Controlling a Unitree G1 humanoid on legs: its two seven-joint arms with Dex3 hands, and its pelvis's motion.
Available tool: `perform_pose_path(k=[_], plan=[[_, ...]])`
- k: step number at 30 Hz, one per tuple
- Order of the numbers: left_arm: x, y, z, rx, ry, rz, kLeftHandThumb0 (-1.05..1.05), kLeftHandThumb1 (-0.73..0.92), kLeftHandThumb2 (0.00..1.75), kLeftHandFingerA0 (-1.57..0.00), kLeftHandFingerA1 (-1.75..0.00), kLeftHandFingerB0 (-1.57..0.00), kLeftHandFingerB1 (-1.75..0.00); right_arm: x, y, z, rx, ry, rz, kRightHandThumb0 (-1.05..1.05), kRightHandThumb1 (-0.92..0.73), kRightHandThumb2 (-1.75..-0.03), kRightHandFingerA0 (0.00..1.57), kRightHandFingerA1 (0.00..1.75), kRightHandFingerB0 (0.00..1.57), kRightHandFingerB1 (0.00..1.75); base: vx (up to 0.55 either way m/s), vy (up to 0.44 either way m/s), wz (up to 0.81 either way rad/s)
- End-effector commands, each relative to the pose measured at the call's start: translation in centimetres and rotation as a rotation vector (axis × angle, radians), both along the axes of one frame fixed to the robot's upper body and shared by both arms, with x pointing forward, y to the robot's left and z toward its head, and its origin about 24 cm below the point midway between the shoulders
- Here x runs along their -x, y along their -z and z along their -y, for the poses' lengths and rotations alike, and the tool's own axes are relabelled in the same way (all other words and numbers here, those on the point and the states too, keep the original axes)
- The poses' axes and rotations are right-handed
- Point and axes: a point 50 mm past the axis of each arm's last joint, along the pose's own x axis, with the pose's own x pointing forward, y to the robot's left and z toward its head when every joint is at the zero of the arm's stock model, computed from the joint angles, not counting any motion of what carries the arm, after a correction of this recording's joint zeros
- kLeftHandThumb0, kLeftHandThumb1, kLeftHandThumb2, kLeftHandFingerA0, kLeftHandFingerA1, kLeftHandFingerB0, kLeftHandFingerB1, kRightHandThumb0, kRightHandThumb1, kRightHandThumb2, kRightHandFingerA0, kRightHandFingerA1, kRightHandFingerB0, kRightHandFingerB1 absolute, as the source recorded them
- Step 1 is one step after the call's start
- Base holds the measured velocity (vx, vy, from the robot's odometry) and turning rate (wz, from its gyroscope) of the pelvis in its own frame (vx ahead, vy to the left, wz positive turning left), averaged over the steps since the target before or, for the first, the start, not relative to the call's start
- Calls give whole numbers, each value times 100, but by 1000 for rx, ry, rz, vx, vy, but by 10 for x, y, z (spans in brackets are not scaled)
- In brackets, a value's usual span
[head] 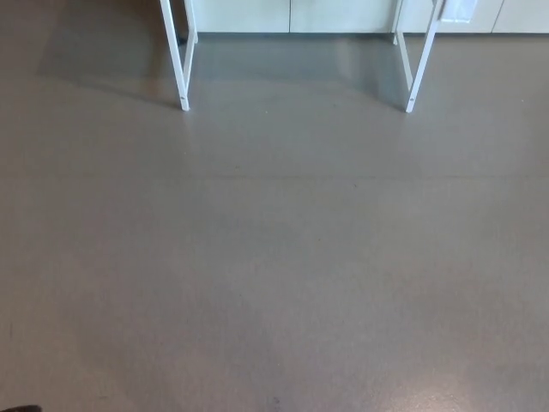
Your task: The robot walk towards a table in front and then clicks the light switch button using the right hand's index finger
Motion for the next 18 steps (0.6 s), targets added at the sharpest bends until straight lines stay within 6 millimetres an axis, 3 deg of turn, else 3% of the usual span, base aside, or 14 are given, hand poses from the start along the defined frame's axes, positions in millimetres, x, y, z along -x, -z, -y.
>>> perform_pose_path(k=[1,4,12,14,18], plan=[[-1,-6,-6,24,9,31,-49,41,92,-30,-107,-26,-66,3,-4,1,-2,-38,-1,-22,-56,-56,50,41,35,36,0,0,0],[-1,-7,-6,17,26,29,-53,44,85,-26,-104,-25,-66,2,-4,1,9,-51,5,-23,-56,-57,52,42,36,36,0,0,0],[6,-2,-6,34,21,4,-47,44,91,-27,-113,-24,-66,9,-2,1,2,-48,-20,-22,-56,-56,51,42,35,36,0,0,0],[7,-1,-6,20,32,0,-49,44,91,-27,-113,-25,-68,11,0,2,7,-48,-32,-23,-56,-56,51,41,35,35,208,-16,-58],[8,-1,-6,20,34,2,-50,42,89,-28,-112,-26,-68,13,1,2,20,-62,-40,-23,-57,-57,50,40,35,35,-41,-26,23]])
